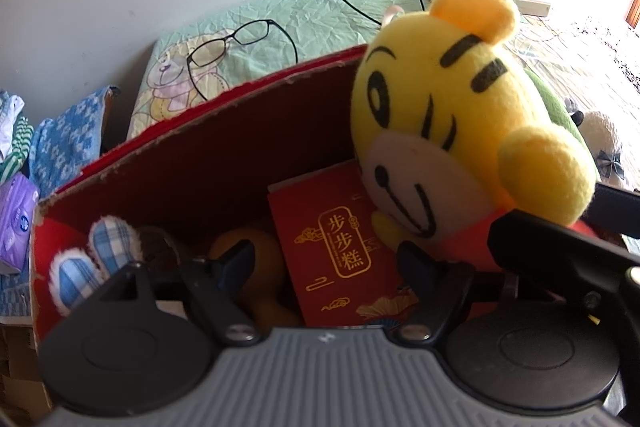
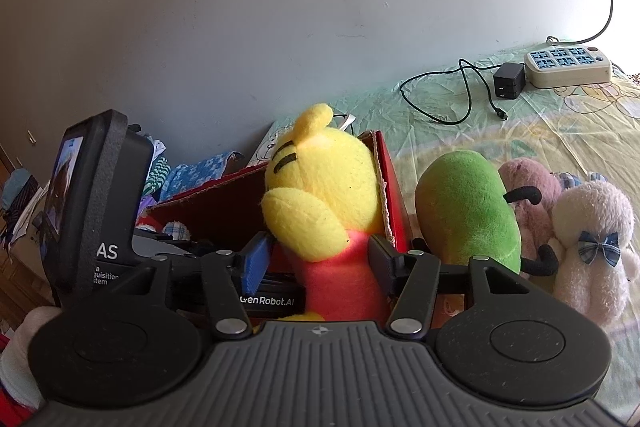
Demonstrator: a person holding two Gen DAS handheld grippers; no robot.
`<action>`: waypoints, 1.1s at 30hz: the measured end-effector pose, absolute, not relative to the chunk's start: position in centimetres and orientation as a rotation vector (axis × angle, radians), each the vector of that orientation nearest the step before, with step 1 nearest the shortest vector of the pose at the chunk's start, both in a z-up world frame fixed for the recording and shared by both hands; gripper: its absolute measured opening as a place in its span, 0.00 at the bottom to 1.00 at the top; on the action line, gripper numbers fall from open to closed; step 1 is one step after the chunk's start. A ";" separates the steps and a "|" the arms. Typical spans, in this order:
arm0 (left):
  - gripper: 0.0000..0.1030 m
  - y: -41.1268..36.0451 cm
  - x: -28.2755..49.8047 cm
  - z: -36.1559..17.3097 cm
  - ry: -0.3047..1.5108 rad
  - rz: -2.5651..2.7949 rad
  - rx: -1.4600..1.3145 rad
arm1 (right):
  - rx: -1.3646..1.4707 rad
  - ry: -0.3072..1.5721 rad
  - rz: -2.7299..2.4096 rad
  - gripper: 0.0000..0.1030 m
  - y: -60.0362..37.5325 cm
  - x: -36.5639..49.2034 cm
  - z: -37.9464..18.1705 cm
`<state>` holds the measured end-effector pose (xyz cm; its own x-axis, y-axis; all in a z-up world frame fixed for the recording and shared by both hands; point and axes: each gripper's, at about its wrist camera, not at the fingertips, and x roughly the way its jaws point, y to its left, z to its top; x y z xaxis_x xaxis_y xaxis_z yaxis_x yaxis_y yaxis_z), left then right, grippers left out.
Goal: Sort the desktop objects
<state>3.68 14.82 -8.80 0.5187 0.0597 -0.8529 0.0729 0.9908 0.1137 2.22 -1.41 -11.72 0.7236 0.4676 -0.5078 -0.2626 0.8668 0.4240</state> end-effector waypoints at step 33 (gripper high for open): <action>0.83 14.3 2.0 -7.0 0.971 0.037 0.184 | 0.294 0.615 0.385 0.49 -1.7 0.7 -10.7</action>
